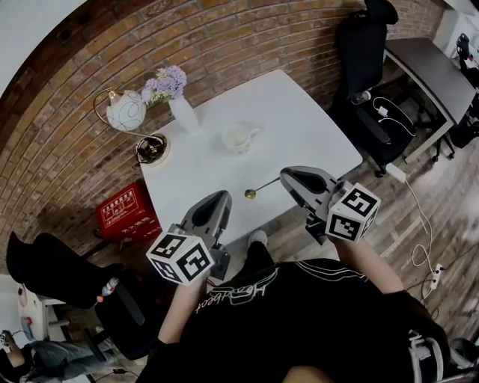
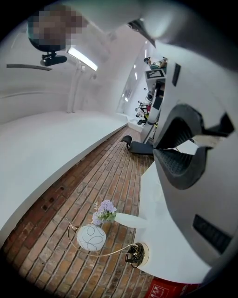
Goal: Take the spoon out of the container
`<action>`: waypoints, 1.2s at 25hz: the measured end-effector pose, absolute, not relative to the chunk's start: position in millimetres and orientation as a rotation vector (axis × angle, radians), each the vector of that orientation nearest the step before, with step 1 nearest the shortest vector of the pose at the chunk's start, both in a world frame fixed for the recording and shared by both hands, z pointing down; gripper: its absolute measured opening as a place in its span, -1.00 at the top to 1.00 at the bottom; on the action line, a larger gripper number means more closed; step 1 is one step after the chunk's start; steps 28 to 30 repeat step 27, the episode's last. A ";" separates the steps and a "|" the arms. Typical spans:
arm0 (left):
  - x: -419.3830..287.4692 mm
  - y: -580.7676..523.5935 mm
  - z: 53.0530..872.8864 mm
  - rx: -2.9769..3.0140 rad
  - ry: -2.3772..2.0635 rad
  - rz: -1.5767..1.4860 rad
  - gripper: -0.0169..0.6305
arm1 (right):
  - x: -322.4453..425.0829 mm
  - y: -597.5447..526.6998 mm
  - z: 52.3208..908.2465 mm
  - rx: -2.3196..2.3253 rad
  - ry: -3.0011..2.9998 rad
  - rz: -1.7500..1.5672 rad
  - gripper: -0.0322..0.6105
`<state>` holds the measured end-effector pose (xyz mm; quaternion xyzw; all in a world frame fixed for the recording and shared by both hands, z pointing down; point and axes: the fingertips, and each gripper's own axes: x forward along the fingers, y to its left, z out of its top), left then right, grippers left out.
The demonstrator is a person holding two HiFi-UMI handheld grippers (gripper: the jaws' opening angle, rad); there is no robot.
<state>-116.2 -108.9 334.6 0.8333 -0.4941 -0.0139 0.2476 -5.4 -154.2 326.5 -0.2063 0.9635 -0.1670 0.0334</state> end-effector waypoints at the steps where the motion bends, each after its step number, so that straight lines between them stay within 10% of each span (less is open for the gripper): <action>1: -114.2 -108.0 333.3 2.276 -1.346 -0.037 0.93 | -3.4 -153.3 325.4 -0.642 2.958 -0.517 0.90; 30: -96.4 -107.0 323.1 2.325 -1.306 -0.016 0.93 | 18.1 -150.3 314.7 -0.704 2.882 -0.533 0.90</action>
